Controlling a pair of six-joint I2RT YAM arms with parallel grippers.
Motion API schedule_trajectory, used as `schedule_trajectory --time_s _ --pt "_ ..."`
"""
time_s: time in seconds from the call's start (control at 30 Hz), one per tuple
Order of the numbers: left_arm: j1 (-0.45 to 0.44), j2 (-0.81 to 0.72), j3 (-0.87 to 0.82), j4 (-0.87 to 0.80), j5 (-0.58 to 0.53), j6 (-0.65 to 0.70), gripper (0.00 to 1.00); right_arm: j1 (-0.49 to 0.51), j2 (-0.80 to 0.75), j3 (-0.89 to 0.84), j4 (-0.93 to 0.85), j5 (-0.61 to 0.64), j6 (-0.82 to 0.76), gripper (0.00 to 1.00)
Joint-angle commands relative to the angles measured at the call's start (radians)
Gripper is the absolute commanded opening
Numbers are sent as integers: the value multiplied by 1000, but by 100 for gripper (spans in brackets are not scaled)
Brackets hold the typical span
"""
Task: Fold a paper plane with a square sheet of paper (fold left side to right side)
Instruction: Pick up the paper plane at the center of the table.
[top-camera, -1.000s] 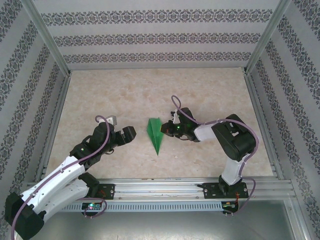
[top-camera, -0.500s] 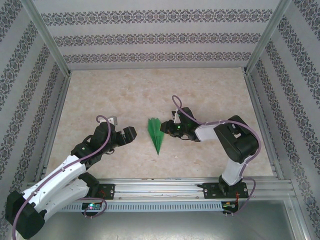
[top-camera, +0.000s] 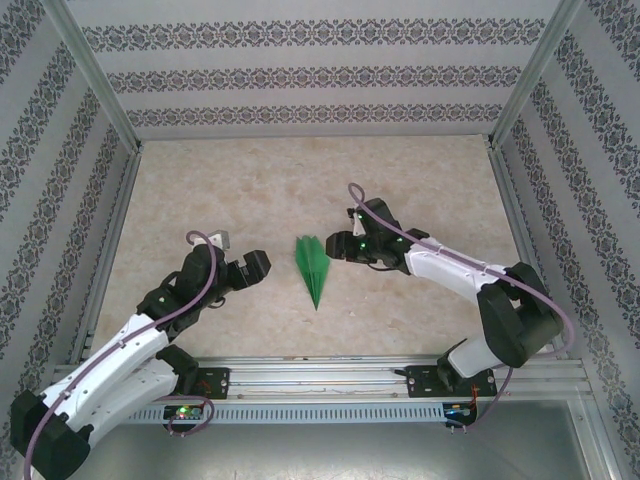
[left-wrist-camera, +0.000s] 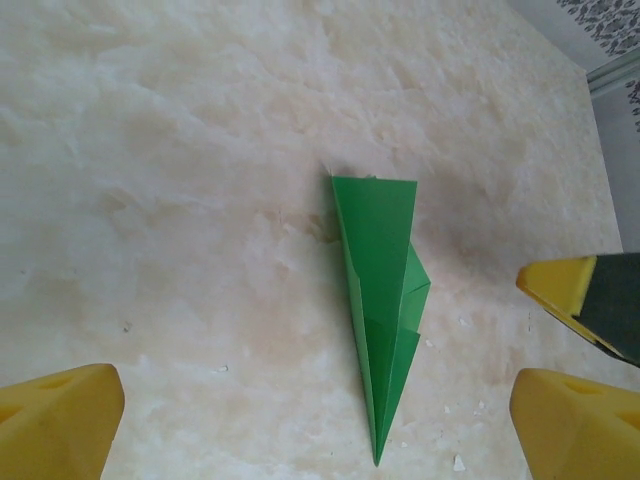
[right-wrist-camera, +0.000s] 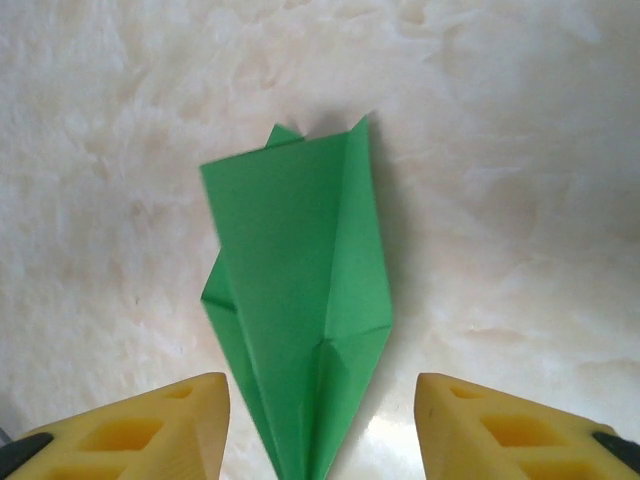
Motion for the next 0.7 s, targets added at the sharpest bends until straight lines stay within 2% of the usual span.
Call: schedule_trajectory --time_s 0.0,0.23,0.67 --pt "20 -31 -18 -31 -40 26 99 67 19 80 -265 107 -68 55" --pt "23 -79 -84 -29 -48 6 100 169 179 230 -337 122 -59 58" --pt "23 -135 -120 -71 -68 28 100 207 351 384 -412 143 -60 59"
